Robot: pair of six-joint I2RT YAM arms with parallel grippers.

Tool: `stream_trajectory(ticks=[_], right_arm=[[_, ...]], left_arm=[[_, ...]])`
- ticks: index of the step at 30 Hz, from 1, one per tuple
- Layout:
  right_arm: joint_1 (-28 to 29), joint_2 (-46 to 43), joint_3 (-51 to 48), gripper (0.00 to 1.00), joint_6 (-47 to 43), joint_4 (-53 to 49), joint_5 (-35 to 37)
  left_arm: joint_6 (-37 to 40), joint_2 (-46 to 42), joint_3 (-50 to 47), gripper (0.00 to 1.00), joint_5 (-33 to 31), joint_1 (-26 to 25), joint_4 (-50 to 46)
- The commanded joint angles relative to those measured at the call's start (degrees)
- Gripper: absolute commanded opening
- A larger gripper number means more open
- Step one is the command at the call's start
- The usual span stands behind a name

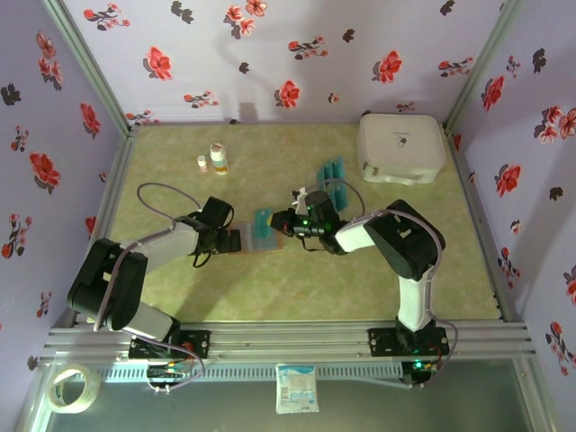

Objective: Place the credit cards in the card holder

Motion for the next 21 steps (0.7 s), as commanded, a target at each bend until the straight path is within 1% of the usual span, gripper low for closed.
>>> stream_trajectory(ticks=[1,21], right_arm=[[0.4,2.0,1.1,0.0,1.2,3.0,-1.1],[0.6,6.3,0.7,0.0,2.8,7.5,-1.3]], left_arm=[[-1.0,0.7,-0.2,1.0,-1.3,-0.2,-1.5],[-0.8,1.1,-0.1,1.0,-1.1,-0.2,-1.6]])
